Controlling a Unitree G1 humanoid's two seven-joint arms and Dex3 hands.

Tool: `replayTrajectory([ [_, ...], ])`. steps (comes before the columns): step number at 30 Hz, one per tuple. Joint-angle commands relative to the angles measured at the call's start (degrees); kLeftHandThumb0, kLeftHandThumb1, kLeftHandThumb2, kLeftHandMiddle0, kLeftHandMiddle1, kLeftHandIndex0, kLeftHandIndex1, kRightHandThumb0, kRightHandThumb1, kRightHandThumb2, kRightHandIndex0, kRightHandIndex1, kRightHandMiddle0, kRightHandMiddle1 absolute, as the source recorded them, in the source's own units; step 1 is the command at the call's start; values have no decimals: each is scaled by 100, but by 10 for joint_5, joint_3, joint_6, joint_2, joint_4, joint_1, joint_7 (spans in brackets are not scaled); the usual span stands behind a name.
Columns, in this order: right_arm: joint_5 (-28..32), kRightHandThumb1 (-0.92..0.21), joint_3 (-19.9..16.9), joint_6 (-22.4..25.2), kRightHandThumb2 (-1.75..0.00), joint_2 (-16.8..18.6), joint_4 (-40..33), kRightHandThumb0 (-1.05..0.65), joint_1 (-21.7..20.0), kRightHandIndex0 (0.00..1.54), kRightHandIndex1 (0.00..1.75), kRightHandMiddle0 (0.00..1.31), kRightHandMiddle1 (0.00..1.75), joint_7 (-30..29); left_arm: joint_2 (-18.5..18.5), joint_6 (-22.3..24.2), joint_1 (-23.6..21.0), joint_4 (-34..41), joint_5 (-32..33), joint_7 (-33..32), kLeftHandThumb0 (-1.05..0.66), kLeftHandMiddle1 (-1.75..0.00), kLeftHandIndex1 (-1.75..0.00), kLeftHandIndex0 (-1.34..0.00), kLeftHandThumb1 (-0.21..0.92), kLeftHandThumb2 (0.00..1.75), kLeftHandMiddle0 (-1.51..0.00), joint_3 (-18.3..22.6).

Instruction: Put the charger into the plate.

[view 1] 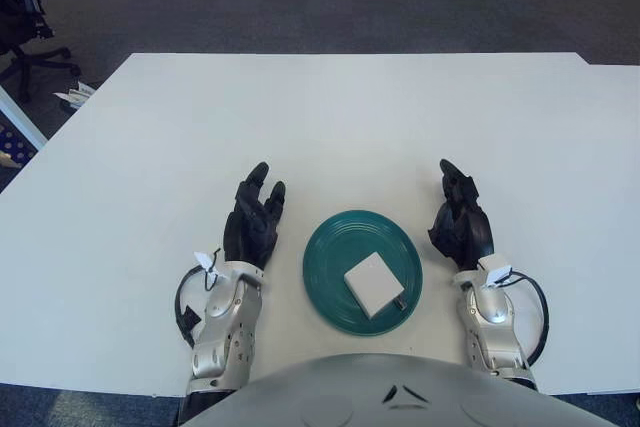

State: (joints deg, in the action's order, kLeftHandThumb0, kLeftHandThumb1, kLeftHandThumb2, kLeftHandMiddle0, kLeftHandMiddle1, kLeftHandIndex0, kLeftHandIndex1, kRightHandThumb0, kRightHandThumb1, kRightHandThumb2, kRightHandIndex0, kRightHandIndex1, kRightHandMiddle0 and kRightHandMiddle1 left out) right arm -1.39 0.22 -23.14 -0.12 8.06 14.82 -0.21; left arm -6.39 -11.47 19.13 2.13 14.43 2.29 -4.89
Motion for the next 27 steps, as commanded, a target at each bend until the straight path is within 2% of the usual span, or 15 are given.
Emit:
replayTrajectory([
  [1,4,-92,1,45,-99,1,42,-89,60,10,1,0,49,4,-4,3,16,-51,-24,-6,-105,-3,-77,0,92,100,-31,1],
  [12,0,-92,6,49,-98,-1,21,-91,79,10,0,0,43,10,-4,-17,26,-57,-63,-17,-105,-3,-77,0,92,102,-32,2],
  [27,8,-92,11,53,-97,6,-2,-89,97,8,0,0,41,14,8,-5,47,-32,-92,-9,-105,-2,-74,0,92,101,-32,-5],
])
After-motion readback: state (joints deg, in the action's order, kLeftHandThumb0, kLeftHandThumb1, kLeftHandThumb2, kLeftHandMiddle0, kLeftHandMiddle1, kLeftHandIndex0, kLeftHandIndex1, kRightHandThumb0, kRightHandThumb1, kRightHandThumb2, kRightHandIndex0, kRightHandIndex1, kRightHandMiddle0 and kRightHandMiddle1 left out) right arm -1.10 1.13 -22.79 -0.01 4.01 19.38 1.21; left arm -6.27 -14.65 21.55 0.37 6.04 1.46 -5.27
